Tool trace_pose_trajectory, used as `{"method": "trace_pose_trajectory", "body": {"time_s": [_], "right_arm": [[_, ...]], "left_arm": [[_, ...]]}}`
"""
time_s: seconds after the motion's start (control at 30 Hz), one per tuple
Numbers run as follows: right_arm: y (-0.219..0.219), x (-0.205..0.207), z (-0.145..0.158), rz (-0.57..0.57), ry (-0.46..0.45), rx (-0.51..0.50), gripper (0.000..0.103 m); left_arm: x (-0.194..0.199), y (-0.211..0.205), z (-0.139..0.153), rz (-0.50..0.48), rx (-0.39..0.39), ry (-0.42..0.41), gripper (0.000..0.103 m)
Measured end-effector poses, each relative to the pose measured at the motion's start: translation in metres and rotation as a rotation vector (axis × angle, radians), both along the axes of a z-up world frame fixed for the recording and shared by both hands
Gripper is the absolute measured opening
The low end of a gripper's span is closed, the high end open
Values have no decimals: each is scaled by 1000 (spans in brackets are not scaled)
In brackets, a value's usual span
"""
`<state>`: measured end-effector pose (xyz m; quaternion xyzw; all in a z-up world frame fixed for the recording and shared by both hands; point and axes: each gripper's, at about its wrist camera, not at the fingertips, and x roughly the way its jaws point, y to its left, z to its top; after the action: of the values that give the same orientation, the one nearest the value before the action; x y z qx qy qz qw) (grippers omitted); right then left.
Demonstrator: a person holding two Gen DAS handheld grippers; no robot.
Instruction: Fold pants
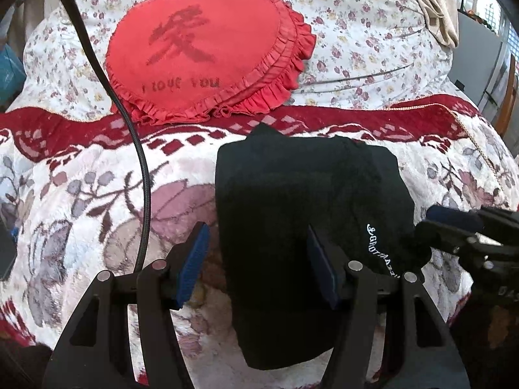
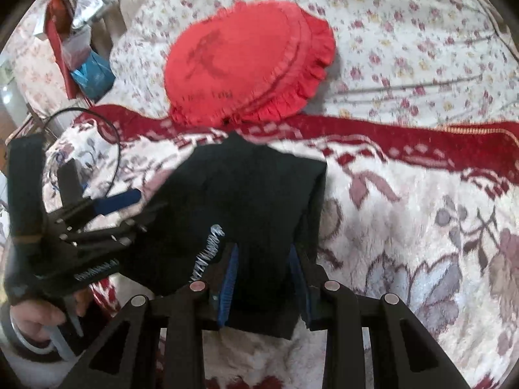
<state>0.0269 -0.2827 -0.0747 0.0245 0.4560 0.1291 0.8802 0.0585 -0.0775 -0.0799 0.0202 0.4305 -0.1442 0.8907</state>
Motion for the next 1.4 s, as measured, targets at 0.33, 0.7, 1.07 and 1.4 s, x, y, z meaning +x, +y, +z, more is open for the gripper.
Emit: {"method": "trace_pose_trajectory", "body": {"time_s": [0.33, 0.7, 1.07, 1.4], "right_arm": [[14, -2, -18, 34, 47, -36, 31], [-14, -12, -27, -16, 69, 5, 38], [-8, -5, -10, -41, 17, 96, 54], [8, 4, -21, -12, 39, 48, 54]], "left_arm": [[-5, 0, 7, 3, -6, -2, 62], [-6, -14, -4, -15, 7, 41, 62], [-4, -8, -1, 5, -7, 44, 67], [0, 2, 2, 28, -29, 48, 74]]}}
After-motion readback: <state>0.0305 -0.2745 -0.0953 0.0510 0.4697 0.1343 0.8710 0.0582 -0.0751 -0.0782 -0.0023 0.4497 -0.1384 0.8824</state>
